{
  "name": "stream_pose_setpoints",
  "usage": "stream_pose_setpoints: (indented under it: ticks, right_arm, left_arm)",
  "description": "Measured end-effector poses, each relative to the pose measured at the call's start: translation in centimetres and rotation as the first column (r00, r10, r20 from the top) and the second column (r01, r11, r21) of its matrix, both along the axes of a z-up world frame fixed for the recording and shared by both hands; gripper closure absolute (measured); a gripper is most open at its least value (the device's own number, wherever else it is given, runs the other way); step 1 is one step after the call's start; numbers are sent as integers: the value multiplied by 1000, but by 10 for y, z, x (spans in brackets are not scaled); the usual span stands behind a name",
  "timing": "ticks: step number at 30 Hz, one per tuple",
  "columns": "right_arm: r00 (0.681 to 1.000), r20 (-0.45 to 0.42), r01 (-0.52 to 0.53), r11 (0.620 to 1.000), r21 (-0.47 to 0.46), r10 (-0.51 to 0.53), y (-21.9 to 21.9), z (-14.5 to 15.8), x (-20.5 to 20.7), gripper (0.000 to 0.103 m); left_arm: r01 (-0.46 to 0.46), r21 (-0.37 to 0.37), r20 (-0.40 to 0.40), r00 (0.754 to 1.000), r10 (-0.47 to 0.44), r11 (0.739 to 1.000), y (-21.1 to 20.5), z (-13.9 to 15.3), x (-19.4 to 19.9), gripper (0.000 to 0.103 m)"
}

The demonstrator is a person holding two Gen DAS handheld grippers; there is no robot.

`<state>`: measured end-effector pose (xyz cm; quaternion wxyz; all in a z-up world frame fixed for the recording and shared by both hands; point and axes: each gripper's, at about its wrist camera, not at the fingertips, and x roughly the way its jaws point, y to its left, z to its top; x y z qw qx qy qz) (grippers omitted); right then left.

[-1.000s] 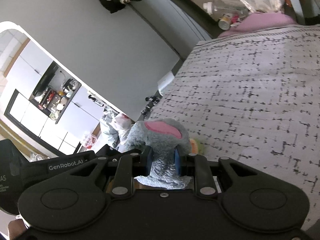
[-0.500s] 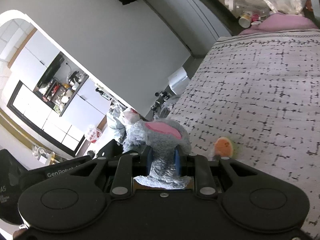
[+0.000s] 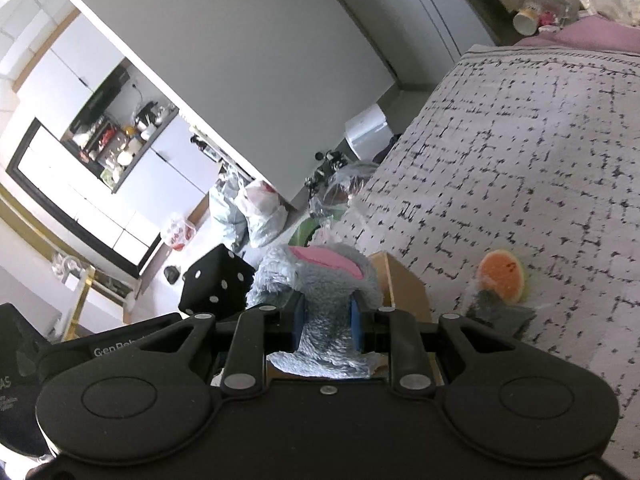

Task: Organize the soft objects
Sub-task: 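Carry the grey plush into the cardboard box and open the right gripper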

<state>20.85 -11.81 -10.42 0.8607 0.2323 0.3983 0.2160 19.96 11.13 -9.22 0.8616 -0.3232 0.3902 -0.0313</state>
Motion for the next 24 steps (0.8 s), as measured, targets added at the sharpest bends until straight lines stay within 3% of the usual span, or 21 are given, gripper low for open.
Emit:
stream_pose_setpoints:
  ticks: [19, 24]
  right_arm:
    - [996, -82, -37, 993, -110, 28, 66, -44, 18, 74]
    - [994, -103, -35, 991, -132, 21, 68, -49, 19, 74]
  left_arm:
    - [-110, -80, -130, 987, 99, 991, 62, -58, 9, 83]
    - [-128, -93, -115, 986, 117, 987, 67, -56, 9, 79]
